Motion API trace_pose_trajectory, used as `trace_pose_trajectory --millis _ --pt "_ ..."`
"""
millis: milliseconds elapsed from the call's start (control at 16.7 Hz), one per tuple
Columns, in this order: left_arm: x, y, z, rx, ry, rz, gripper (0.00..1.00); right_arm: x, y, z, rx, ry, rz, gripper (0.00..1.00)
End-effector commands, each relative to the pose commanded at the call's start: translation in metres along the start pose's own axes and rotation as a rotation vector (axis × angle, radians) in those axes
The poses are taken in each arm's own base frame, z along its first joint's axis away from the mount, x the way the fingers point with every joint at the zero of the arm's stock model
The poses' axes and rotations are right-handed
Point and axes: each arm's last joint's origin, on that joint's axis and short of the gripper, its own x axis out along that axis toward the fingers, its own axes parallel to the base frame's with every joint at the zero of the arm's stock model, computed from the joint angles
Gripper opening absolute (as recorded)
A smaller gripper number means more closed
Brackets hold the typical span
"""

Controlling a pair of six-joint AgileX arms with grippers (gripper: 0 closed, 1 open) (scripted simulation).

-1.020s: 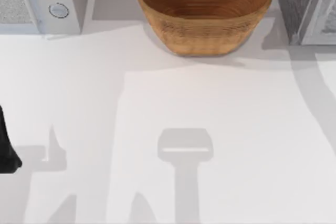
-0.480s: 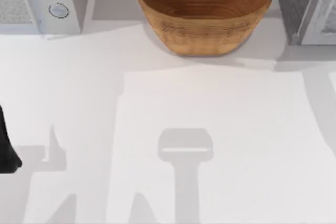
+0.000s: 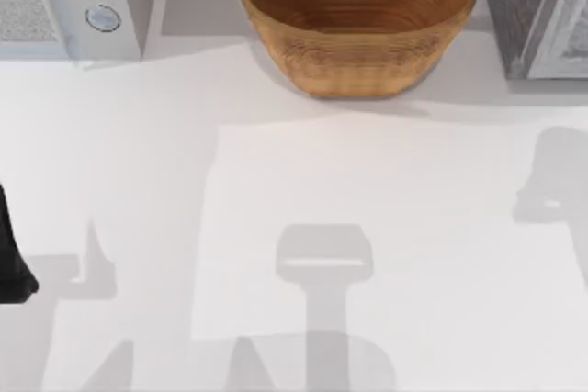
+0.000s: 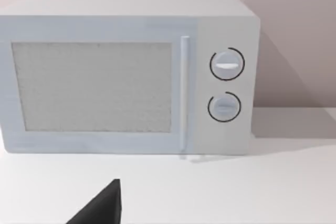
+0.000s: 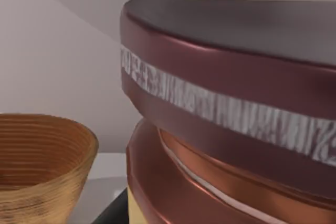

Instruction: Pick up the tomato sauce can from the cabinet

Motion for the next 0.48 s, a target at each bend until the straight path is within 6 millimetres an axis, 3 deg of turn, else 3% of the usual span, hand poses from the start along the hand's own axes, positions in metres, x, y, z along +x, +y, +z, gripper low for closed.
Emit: trace_pose_trajectory --millis 240,480 --pt "0.000 0.000 0.000 0.000 0.000 0.000 1.00 -0.003 -0.004 -0.096 0.004 0.001 0.005 0.00" --pt "0.000 0.000 0.000 0.000 0.000 0.000 1.00 -0.003 -0.006 -0.150 0.007 -0.059 0.007 0.00"
